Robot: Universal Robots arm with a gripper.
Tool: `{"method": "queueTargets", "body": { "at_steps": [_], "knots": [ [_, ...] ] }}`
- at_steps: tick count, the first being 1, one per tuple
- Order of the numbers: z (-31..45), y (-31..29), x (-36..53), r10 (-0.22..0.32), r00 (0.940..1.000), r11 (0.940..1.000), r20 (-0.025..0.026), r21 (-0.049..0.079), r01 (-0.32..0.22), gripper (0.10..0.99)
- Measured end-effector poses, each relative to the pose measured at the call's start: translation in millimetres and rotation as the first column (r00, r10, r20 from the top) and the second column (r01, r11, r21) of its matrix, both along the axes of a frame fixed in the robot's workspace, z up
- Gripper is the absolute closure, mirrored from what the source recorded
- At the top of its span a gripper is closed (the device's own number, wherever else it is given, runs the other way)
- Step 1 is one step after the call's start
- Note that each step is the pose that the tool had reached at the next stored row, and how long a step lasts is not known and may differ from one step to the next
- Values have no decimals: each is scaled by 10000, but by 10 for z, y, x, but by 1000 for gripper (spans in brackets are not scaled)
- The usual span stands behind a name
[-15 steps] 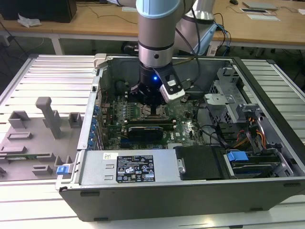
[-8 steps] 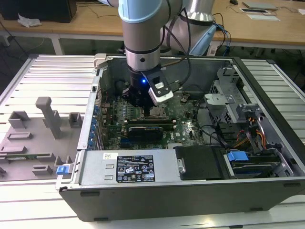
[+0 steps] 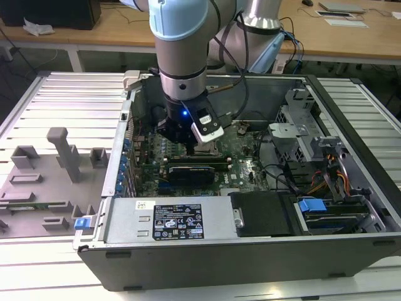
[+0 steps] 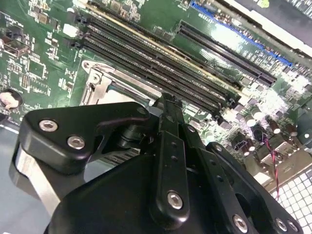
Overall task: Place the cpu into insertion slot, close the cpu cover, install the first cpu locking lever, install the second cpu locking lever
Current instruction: 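Install the second cpu locking lever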
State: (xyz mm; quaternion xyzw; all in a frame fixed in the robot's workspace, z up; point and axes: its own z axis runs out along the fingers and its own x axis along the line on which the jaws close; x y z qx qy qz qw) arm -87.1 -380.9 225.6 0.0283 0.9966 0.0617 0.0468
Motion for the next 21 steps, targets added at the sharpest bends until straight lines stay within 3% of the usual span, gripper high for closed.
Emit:
{"method": "queueTargets", "body": {
  "at_steps": [1,4,6,10,21],
  "knots": [
    [-12,-27,-16,1,10000,9999,6,167,-1,980],
    [-48,-99,-48,0,10000,9989,13,472,-1,980],
    [-83,-99,-60,2,10000,9983,14,588,-3,980],
    [-140,-96,-81,12,10000,9970,16,777,-14,980],
    [-258,-72,-130,45,10000,9939,24,1104,-48,980]
  ]
}}
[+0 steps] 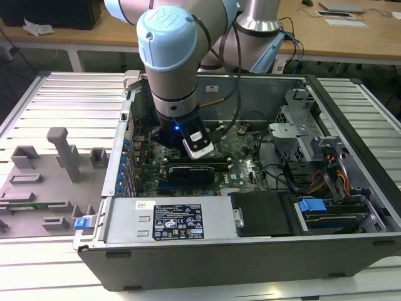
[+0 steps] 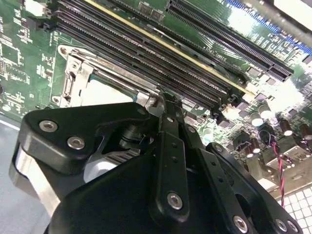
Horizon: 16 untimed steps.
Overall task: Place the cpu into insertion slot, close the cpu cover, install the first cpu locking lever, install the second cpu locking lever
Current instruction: 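Install the second cpu locking lever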
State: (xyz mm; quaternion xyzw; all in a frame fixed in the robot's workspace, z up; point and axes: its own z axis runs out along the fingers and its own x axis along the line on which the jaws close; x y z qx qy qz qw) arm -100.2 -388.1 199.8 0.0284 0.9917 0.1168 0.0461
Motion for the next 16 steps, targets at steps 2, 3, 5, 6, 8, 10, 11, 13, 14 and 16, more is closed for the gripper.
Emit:
{"method": "queueTargets", "body": {
  "at_steps": [2,3,5,6,8,10,11,13,14,16],
  "knots": [
    [-26,1,-7,3,10000,10000,-1,61,-3,980],
    [-35,1,-10,4,10000,10000,-2,75,-4,980],
    [-39,0,-12,7,10000,10000,-4,76,-7,980],
    [-41,1,-12,7,10000,10000,-2,79,-7,980],
    [-36,2,-11,6,10000,10000,1,83,-6,980],
    [9,1,-12,7,10000,10000,-3,66,-7,980],
    [37,1,-12,7,10000,10000,-1,63,-7,980],
    [55,2,-12,6,10000,10000,2,61,-6,980],
    [57,1,-12,6,10000,10000,1,59,-6,980],
    [58,1,-12,7,10000,10000,0,59,-7,980]
  ]
}}
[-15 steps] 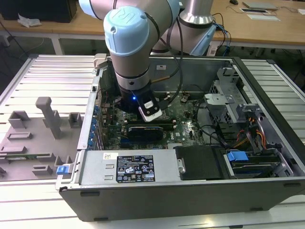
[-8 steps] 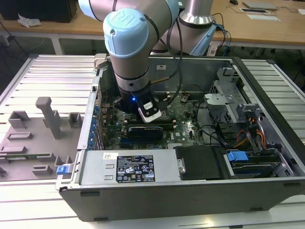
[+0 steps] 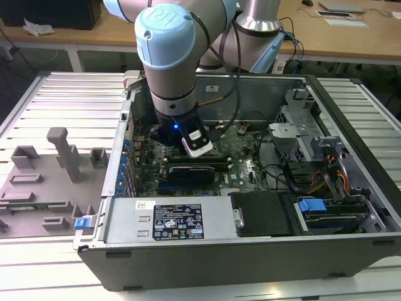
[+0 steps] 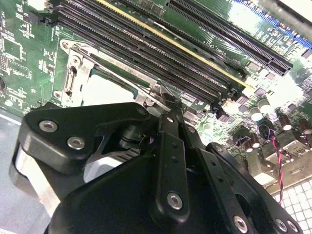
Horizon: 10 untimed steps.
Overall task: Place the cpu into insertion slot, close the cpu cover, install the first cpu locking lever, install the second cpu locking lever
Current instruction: 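Install the second cpu locking lever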
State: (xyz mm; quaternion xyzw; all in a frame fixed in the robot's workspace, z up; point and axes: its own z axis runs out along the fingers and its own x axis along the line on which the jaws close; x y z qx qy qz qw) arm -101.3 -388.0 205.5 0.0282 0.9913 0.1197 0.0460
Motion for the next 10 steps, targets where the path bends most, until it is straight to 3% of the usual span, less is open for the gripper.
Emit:
{"method": "queueTargets", "body": {
  "at_steps": [4,9,10],
  "knots": [
    [46,-1,-1,-1,10000,10000,-2,-4,1,980],
    [263,0,2,0,10000,10000,-1,-2,0,980],
    [339,0,3,0,10000,10000,-1,-2,0,980]
  ]
}}
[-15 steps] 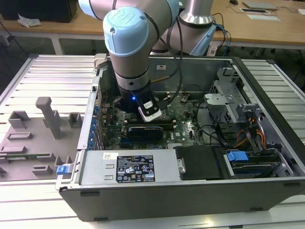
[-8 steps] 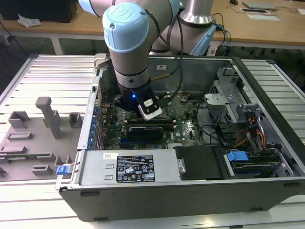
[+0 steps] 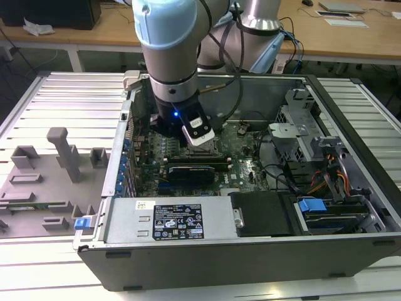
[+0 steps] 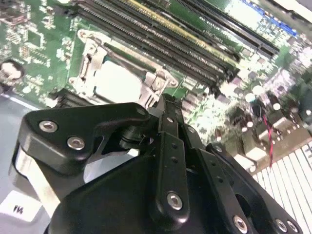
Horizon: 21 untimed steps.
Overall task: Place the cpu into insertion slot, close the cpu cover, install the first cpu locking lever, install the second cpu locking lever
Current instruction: 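Install the second cpu locking lever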
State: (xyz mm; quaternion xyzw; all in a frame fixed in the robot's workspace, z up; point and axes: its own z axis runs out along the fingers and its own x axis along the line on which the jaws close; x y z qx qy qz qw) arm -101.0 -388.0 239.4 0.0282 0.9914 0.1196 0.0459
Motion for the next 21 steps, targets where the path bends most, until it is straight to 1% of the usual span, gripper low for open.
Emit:
{"method": "queueTargets", "body": {
  "at_steps": [1,2,3,4,5,6,8,9,11,12,14,15,16,17,18,20,21],
  "knots": [
    [52,0,1,-1,10000,10000,1,-19,1,980],
    [85,0,2,1,10000,10000,1,-46,-1,980],
    [151,0,5,1,10000,9999,-5,-159,-1,980],
    [178,0,8,-2,10000,9996,-24,-265,1,980],
    [188,0,13,-6,10000,9994,-53,-357,4,980],
    [189,-2,36,-19,10000,9992,-93,-401,15,980],
    [189,-6,77,-30,9999,9992,-145,-410,24,980],
    [189,-12,132,-35,9998,9991,-212,-416,26,980],
    [189,-17,171,-37,9997,9991,-261,-418,26,980],
    [189,-24,214,-41,9994,9991,-332,-420,27,980],
    [189,-26,261,-42,9991,9991,-431,-423,24,980],
    [185,-28,297,-42,9985,9991,-547,-422,19,980],
    [174,-29,311,-43,9981,9991,-621,-422,17,980],
    [138,-30,316,-43,9975,9991,-702,-423,13,980],
    [115,-31,318,-43,9971,9991,-753,-424,11,980],
    [87,-32,320,-43,9967,9991,-808,-425,9,980],
    [40,-32,320,-44,9964,9991,-847,-424,8,980]
  ]
}}
